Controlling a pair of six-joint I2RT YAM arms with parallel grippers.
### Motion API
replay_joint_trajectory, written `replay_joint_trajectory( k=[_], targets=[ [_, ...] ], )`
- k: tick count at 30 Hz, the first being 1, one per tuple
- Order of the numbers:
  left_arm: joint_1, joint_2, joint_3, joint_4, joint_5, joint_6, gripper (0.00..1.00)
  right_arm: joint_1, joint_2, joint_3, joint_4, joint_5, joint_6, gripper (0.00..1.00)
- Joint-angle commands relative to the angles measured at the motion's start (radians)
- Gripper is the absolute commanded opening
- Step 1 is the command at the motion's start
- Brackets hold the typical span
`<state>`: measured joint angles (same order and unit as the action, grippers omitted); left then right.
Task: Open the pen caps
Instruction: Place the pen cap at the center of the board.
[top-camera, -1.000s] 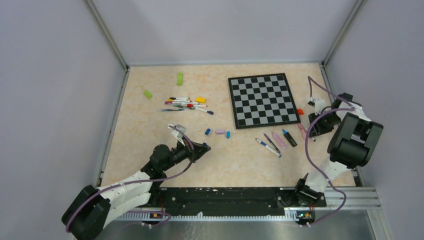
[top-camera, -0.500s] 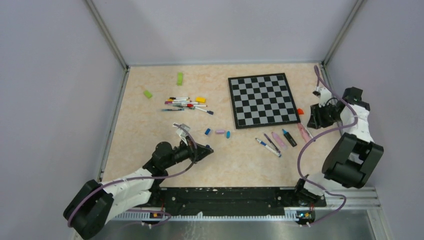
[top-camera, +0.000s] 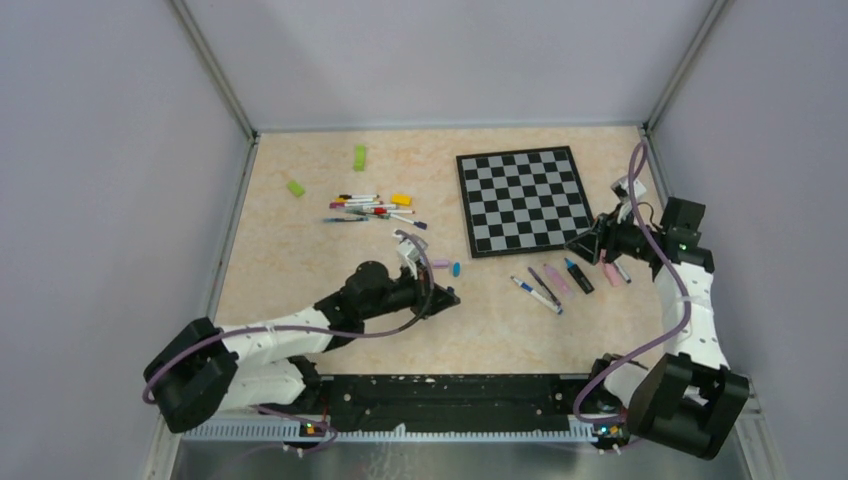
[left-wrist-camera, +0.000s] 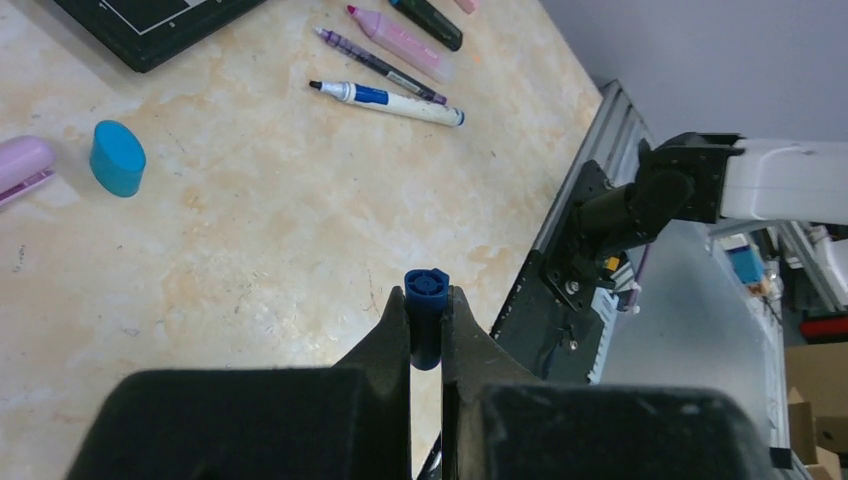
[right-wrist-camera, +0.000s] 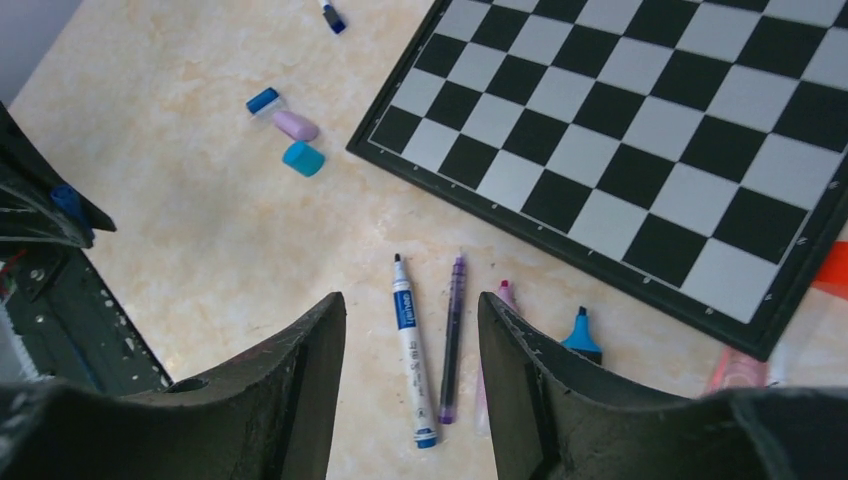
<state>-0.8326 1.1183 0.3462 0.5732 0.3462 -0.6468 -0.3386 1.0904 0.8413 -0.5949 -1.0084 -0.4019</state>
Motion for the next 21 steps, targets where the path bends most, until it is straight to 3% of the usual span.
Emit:
replay_joint_trajectory(
  k=[1,5,16,21],
  targets=[
    [-0.095,0.098,0.16,-0.219,-0.246,0.046,0.0,-0.002,-0.08,-0.086,0.221,-0.1,0.137,0.52],
    [-0.125,0.248,0.317,-0.381,-0.379,-0.002,0.0,-0.002,-0.131,-0.14,0.278,-0.104,0.164,0.54],
    [-0.155,0.681,0.79,-0.8,-0.562,-0.055,0.01,-0.001,-0.142,-0.119,0.246,-0.053,0.136,0.54],
    [-0.155,0.791,0.925,-0.933,-0.625,-0.06,0.1,-0.001,-0.157,-0.119,0.241,-0.057,0.132,0.54]
  ],
)
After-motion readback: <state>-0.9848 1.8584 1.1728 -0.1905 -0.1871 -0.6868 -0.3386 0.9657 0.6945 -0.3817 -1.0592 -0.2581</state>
